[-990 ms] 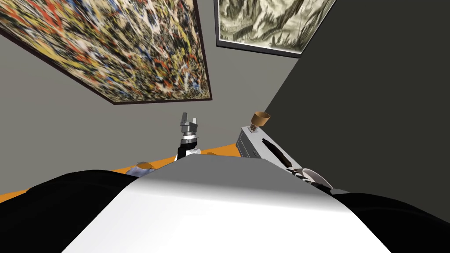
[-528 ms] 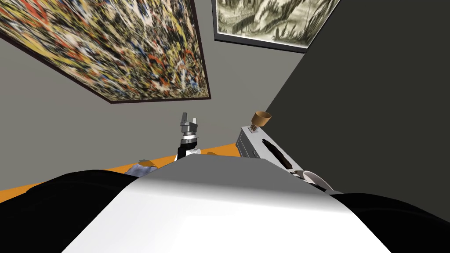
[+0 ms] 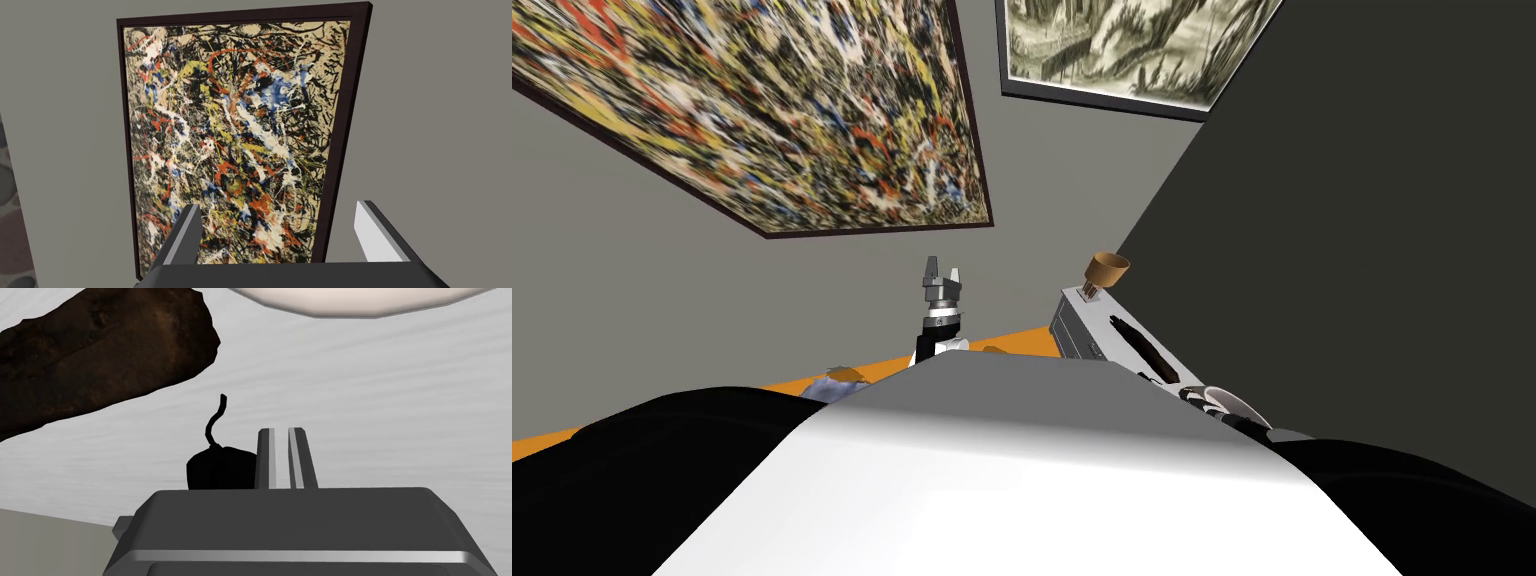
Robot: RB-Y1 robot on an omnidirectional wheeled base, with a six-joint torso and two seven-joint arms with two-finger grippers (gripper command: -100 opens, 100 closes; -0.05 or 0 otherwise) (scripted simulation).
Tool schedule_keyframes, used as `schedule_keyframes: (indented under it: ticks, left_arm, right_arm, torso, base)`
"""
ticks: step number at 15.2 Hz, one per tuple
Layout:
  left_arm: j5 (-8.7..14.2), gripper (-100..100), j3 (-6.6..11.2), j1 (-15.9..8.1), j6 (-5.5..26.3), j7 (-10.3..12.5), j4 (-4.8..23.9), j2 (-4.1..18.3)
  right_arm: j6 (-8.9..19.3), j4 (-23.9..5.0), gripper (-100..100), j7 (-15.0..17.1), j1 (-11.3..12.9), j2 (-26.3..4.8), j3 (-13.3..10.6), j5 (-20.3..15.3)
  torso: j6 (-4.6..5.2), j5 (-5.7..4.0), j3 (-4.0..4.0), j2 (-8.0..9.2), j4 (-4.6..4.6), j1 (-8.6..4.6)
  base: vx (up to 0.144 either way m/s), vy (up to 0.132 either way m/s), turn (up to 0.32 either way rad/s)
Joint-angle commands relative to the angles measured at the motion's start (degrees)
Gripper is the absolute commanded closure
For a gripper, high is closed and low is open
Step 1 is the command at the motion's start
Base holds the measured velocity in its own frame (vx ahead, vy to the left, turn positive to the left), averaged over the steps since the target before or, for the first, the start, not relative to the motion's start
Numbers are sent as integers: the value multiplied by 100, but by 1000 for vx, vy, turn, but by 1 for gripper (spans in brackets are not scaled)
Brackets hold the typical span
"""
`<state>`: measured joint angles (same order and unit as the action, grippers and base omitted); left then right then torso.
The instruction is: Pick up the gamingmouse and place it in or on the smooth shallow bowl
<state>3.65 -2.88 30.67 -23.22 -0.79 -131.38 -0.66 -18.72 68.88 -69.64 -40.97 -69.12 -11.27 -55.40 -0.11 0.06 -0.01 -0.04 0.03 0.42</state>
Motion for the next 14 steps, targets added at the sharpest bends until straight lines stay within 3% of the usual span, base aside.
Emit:
schedule_keyframes:
  ticks: [1, 5, 12, 13, 14]
  left_arm:
    - [0, 0, 0, 0, 0, 0, 0, 0]
    - [0, 0, -1, 0, 0, 0, 0, -1]
    - [0, 0, -1, 0, 0, 0, 0, -1]
    - [0, 0, -1, 0, 0, 0, 0, -1]
    - [0, 0, 0, 1, 0, 0, 0, 0]
  right_arm:
    - [-29, -78, -100, 72, 30, -164, 93, -23]
    - [-94, -163, -100, 248, 6, -451, 234, -76]
    - [-247, -317, -100, 545, -72, -1004, 443, -240]
    - [-176, -272, -100, 345, -60, -763, 297, -211]
    - [-176, -272, -100, 345, -60, -763, 297, -211]
  torso:
    - [0, 0, 0, 0, 0, 0]
    - [0, 6, 0, 1, 0, 27]
    - [-1, 13, -1, -2, -1, 55]
    - [-2, 13, -1, -1, -1, 53]
    - [4, 7, -5, -10, -2, 23]
  base:
    - [-6, 88, 58]
    - [-3, 121, 58]
    - [8, 188, 91]
    - [58, 51, 12]
    - [89, -50, -49]
